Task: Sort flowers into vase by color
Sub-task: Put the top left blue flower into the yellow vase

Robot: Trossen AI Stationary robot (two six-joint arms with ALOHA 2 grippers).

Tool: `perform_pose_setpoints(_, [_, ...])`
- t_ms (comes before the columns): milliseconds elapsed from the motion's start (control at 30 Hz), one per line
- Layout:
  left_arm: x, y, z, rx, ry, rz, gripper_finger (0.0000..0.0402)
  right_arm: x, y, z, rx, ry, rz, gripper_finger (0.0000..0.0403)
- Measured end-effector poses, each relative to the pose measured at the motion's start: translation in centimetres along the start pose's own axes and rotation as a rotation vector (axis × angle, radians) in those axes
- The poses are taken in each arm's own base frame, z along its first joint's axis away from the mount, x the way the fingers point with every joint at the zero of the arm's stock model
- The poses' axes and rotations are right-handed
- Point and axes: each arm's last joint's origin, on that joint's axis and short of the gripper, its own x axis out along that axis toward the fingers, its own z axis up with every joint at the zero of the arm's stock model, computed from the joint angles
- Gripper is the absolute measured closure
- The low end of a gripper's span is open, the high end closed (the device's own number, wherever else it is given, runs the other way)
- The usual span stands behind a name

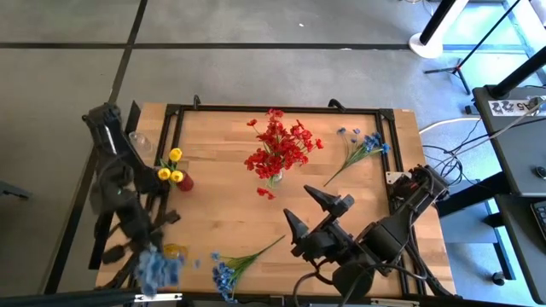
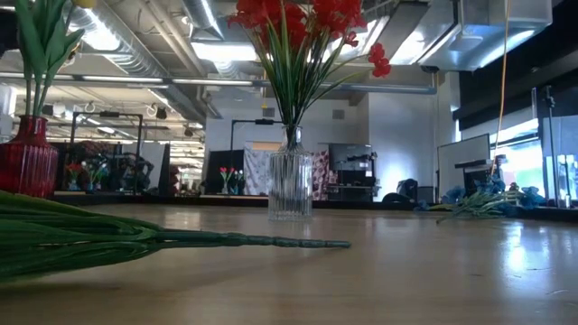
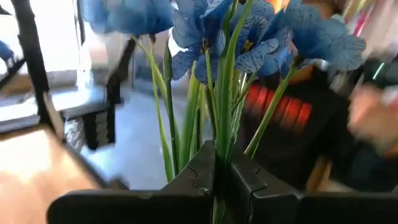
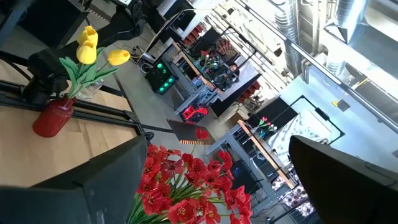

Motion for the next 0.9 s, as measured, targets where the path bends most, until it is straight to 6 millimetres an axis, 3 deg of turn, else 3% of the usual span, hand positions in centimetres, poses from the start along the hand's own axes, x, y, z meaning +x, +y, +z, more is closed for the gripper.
perform_pose_setpoints(200, [0.6,-3.6,-1.6,0.119,0.036,0.099,0.0391,0.0,0.0,0.0,0.003,0.000,0.001,0.0013])
perform_pose_setpoints(400, [-0.8,-6.1,-2.4,0.156,-0.017,0.303,0.0391,0.0,0.1,0.0,0.041,-0.010,0.033,0.0013])
perform_pose_setpoints(633, [-2.6,-7.4,-5.1,0.098,-0.082,0.523,0.0391,0.0,0.1,0.0,0.041,-0.013,0.041,0.0013])
perform_pose_setpoints(900, [-5.2,-7.5,-4.1,-0.009,-0.155,0.538,0.0391,0.0,0.1,0.0,0.045,-0.013,0.041,0.0013])
